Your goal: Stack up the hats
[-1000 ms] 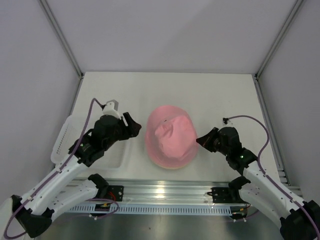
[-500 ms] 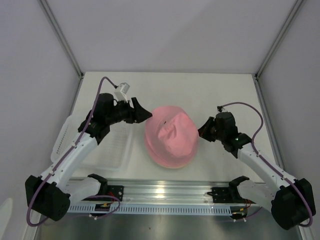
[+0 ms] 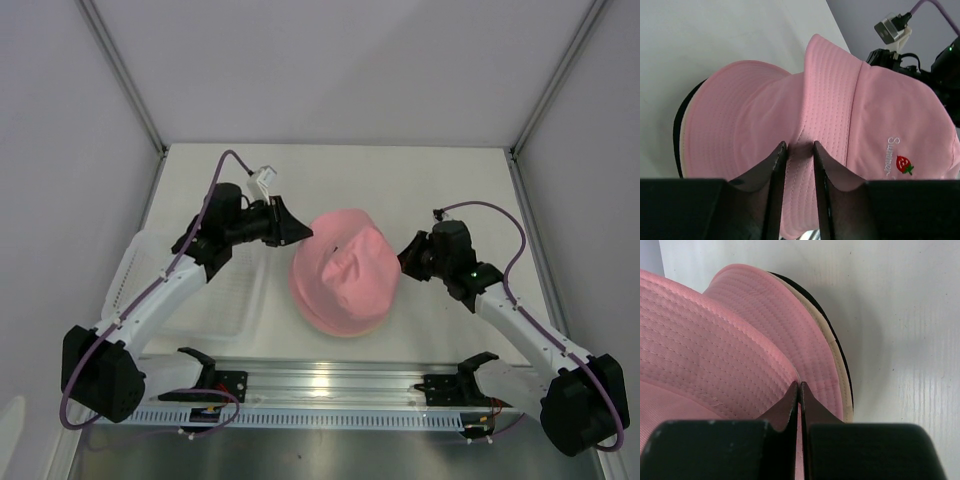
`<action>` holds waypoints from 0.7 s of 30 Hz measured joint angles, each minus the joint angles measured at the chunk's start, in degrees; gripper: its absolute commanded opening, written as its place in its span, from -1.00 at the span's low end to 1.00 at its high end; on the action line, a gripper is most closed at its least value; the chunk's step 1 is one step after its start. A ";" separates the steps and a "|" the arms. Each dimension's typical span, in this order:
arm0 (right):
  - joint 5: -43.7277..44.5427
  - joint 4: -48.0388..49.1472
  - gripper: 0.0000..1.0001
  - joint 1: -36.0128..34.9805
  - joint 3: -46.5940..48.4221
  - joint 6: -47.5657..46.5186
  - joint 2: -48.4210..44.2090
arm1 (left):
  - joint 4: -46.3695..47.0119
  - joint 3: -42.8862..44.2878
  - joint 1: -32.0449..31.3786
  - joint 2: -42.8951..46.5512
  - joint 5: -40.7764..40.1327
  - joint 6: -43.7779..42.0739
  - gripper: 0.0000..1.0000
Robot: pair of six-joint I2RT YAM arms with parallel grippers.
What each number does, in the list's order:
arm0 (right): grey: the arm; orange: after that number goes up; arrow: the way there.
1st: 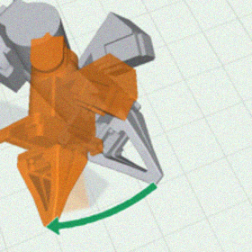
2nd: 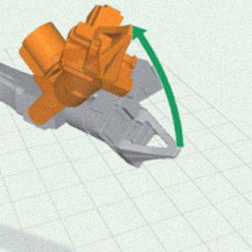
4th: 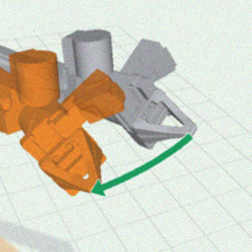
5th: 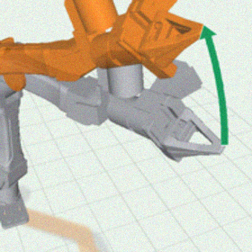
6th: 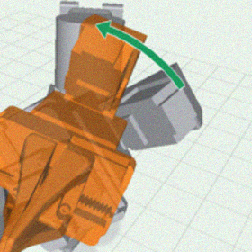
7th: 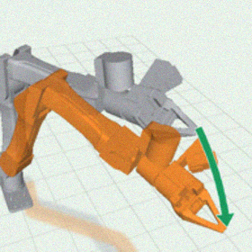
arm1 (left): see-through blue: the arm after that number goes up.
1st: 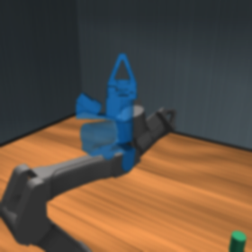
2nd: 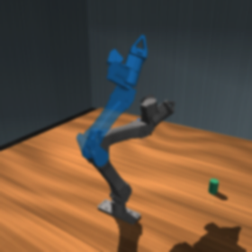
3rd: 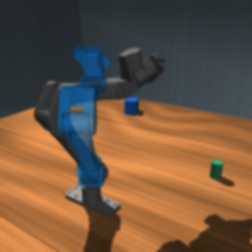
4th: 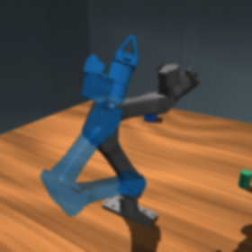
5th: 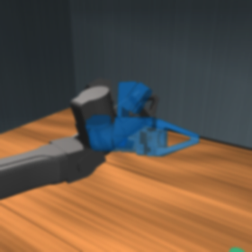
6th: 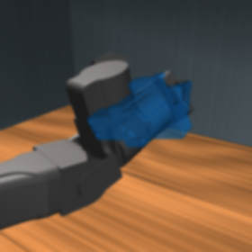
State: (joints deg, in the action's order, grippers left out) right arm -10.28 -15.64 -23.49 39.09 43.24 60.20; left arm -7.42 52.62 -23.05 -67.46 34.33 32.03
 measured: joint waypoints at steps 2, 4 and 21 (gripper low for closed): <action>-0.15 0.00 -1.00 0.00 0.00 0.00 0.00 | -0.07 -0.02 -0.42 -0.35 -1.31 0.20 -0.63; -0.17 -0.02 -1.00 0.00 0.00 0.00 0.00 | -0.28 -0.02 -0.66 -0.48 -2.60 0.72 -0.64; -0.37 0.31 -1.00 0.07 -0.11 0.28 -0.55 | 1.33 -1.70 -0.94 -0.72 -2.01 1.44 -0.99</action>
State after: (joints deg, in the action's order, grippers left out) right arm -10.66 -15.33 -23.42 38.98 43.53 59.66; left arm -6.09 50.92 -23.99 -68.18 32.32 33.47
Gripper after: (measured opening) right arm 0.009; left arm 0.120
